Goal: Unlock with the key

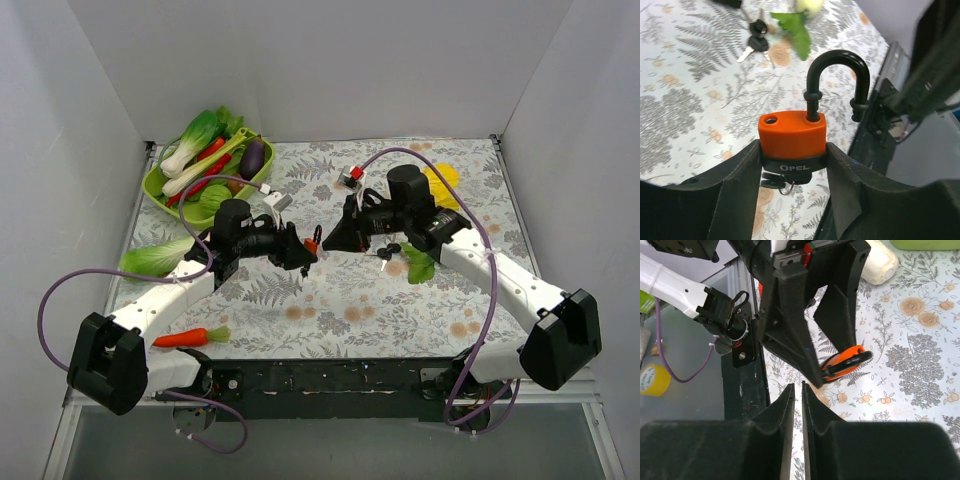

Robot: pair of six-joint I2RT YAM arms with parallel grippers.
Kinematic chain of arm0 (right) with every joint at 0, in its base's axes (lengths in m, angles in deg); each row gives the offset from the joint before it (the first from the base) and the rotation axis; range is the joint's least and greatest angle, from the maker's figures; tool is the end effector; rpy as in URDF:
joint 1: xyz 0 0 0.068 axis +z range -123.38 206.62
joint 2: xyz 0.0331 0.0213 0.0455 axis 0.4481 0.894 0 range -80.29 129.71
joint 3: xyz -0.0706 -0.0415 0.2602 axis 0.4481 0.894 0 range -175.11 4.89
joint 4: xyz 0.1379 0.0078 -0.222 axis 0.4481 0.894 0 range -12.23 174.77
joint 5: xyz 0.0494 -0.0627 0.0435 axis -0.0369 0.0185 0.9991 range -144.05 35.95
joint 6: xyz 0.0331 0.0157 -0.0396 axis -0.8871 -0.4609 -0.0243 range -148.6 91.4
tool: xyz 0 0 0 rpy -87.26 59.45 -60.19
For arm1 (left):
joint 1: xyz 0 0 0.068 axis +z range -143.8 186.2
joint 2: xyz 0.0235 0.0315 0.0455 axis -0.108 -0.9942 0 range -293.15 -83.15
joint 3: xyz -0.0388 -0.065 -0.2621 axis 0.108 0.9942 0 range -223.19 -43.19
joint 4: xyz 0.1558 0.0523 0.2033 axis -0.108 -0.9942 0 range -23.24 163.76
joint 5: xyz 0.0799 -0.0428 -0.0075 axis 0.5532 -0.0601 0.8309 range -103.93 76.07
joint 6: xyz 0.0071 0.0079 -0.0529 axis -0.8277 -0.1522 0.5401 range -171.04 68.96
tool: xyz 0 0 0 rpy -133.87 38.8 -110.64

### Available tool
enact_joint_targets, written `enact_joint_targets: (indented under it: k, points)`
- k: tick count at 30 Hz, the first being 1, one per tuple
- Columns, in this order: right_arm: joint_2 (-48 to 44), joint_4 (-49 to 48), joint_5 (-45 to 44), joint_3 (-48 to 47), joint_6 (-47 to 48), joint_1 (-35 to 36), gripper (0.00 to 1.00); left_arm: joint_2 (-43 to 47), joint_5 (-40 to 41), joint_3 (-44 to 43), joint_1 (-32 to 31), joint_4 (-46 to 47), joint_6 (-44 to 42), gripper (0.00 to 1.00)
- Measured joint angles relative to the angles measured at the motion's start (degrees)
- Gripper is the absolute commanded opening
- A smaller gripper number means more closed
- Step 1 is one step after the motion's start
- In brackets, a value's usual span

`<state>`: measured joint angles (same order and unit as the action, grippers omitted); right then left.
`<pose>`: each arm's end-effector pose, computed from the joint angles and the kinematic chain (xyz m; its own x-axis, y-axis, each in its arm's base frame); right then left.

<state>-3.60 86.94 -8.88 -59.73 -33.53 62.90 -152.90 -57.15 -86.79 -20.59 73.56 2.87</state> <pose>0.2299 0.2001 0.3419 -0.3726 -0.1984 -0.9066 -0.9214 0.1950 0.3360 0.2252 -0.1411 0.2627 -0.9415 -0.1843 -0.2821 0.1958 0.3820 -0.9032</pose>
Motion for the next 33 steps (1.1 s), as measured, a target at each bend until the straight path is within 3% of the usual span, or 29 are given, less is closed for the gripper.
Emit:
enact_joint_targets:
  k: [9, 33]
  points:
    - [3.37, -0.76, -1.01, -0.52, -3.48, 0.57, 0.16, 0.07, 9.68, -0.07, 0.04, -4.02, -1.90, 0.00]
    - [-0.79, -0.81, -20.15, 0.98, -6.64, 0.57, 0.26, -3.82, 26.45, -2.19, 0.04, -15.69, -3.50, 0.00]
